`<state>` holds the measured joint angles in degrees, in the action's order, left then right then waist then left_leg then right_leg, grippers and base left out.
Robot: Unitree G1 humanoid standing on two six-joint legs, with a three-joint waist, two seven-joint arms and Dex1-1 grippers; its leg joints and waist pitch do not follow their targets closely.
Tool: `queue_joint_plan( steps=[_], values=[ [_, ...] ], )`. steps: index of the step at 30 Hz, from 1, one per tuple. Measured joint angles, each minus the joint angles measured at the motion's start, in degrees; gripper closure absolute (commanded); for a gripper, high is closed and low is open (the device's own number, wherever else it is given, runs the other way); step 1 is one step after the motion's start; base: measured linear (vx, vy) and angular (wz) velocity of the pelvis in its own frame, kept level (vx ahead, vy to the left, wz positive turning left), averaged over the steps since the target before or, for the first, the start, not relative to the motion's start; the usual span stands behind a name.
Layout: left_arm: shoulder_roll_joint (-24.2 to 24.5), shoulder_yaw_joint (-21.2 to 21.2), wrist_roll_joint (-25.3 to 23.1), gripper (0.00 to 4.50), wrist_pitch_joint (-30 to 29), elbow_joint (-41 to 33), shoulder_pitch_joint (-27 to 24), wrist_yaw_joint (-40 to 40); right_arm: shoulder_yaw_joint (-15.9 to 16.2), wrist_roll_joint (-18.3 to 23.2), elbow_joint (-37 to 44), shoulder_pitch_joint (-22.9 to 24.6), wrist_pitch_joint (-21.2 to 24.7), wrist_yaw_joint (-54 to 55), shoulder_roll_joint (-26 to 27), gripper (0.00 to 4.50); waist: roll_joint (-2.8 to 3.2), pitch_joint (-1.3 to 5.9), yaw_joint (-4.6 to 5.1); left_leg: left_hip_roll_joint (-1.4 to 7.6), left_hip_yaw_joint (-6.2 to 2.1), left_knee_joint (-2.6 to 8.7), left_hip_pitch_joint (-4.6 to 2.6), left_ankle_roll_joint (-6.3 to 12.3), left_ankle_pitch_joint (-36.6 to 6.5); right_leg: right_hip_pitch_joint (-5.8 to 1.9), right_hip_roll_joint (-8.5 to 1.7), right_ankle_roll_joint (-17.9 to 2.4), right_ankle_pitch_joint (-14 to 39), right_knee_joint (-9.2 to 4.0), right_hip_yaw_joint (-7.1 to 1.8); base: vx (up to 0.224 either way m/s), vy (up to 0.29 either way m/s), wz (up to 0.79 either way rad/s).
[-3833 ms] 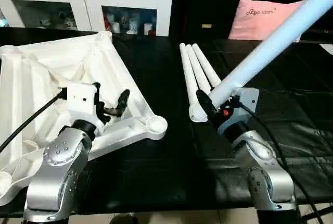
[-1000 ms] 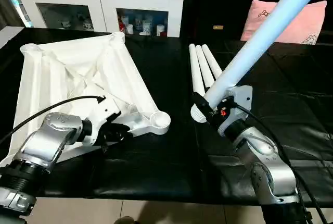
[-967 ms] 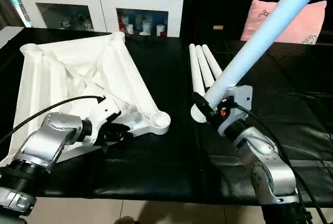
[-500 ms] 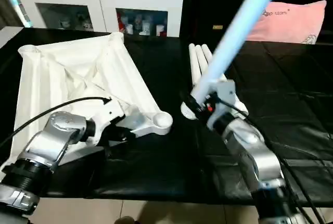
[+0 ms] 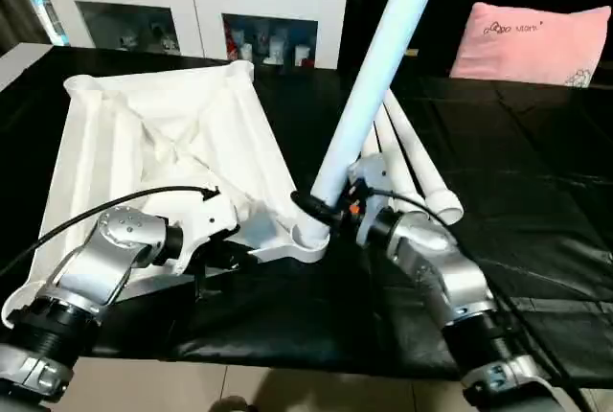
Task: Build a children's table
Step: Insert table leg to table base
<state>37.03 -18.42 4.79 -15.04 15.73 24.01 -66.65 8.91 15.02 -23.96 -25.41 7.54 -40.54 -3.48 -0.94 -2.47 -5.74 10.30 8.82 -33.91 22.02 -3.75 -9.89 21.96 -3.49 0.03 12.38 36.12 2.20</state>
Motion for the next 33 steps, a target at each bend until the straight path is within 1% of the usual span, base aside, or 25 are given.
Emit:
queue_joint_plan(
  steps=[6,12,19,24,30,33],
  values=[
    [-0.34,0.12,-0.36,4.50,0.58,-0.28,-0.25,0.62,1.01,-0.47,-1.90,0.02,-3.03,-2.05,0.77,2.56,-0.16,0.01,-0.09,0.02,0.05,0.00,0.00,0.00,0.00,0.00,-0.02,0.00,0.00,0.00,0.00,0.000,0.000,0.00],
    [-0.70,0.56,-0.80,4.50,0.99,-0.75,-0.80,1.08,1.75,-0.43,-2.14,0.02,-3.25,-4.82,0.13,2.56,-0.22,0.02,-0.11,0.03,0.08,0.00,-0.01,0.01,0.01,-0.01,-0.03,0.00,0.00,0.01,0.00,0.000,0.000,0.00],
    [-1.06,0.71,-0.84,4.50,1.01,-0.88,-0.90,1.10,1.43,-1.12,-1.37,0.80,-3.24,-4.90,-2.17,2.56,-0.25,0.02,-0.15,0.04,0.14,0.01,-0.02,0.03,0.02,-0.01,-0.04,0.01,0.00,0.01,-0.01,0.000,0.000,0.00],
    [-1.59,1.41,-0.83,4.50,1.01,-0.88,-1.06,1.07,1.04,-1.14,-1.12,1.21,-3.50,-4.97,-2.41,2.56,-0.31,0.02,-0.52,0.06,0.19,0.01,-0.02,0.11,0.07,0.00,-0.06,0.02,0.01,0.01,-0.02,0.000,0.000,0.00],
    [-2.04,1.86,-0.54,4.50,1.01,-0.87,-1.24,1.01,1.09,-1.26,-1.76,1.26,-4.68,-5.14,-2.37,2.56,-0.37,0.00,-0.57,0.07,0.22,0.01,-0.02,0.12,0.07,0.00,-0.07,0.02,0.01,0.01,-0.01,0.000,0.000,0.00],
    [-2.24,1.90,-0.54,4.50,1.01,-0.85,-1.24,0.91,1.62,-1.90,-2.63,0.86,-5.52,-5.97,-2.39,2.56,-0.41,0.01,-0.54,0.07,0.22,0.02,-0.03,0.12,0.07,0.00,-0.07,0.02,0.01,0.01,-0.02,0.000,0.000,0.00]
  ],
)
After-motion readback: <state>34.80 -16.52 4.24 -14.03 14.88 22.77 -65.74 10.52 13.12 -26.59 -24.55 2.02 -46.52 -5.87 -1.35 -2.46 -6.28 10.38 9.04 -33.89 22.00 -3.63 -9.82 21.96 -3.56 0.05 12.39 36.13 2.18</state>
